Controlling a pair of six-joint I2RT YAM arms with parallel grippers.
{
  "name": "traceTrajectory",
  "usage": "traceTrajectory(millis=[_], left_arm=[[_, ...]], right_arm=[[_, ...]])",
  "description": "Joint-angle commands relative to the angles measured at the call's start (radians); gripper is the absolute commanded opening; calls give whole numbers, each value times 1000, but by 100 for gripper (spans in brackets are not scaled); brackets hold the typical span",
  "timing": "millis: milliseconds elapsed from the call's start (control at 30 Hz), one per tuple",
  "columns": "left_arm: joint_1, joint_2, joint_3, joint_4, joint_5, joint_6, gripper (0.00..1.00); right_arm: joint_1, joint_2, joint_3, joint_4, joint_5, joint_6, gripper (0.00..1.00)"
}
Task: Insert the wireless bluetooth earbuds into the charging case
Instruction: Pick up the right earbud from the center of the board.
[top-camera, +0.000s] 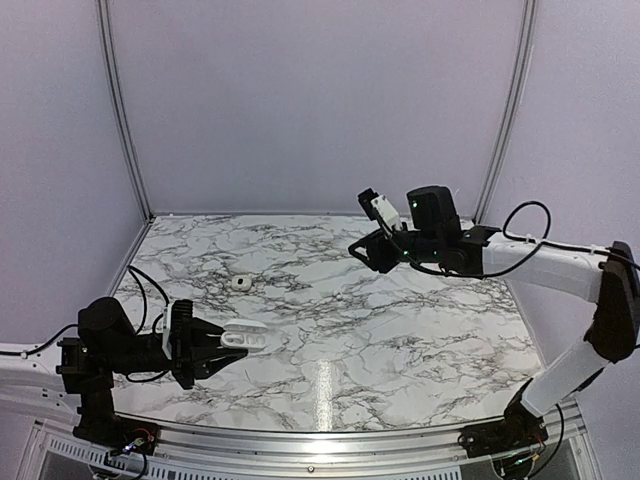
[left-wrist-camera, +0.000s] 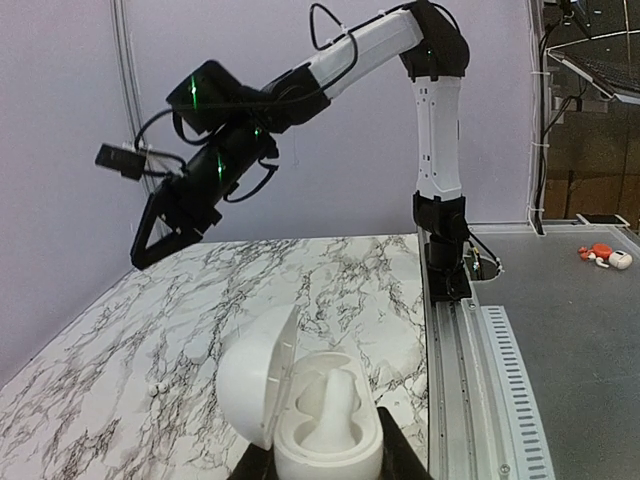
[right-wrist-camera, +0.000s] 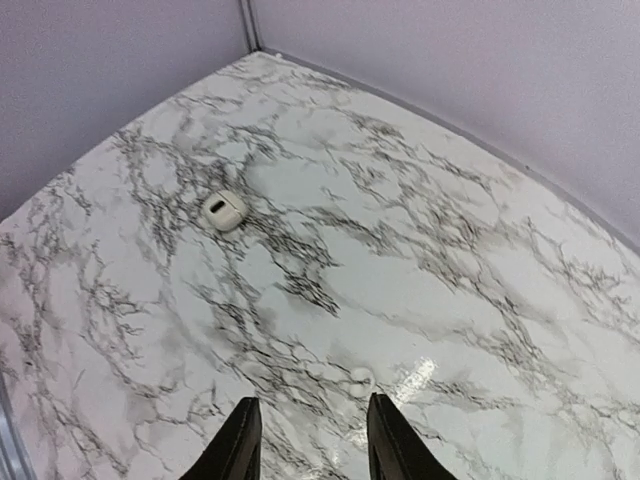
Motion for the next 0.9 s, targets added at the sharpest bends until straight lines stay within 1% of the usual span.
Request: traceTrajectory(millis=[0,100,300,500,633,867], left_arm=[[4,-5,-11,50,3,-12,0],[5,-5,-8,49,-4,-8,0],[5,4,-6,50,-6,-5,0],[5,-2,-12,50,0,-2,0],[6,-31,-22,54,14,4,0],[5,-49,-31,55,14,-2,0]], right_arm=[[-85,114,-9,-36,-22,10,36],[-109,207,4,-31,-32,-3,34],[-111,376,88,-31,-17,-14,31],[-111,486,153,-30,-27,-17,31],[-111,534,183,-49,-23,-19,31],[-111,549,197,-57,-30,-20,31]])
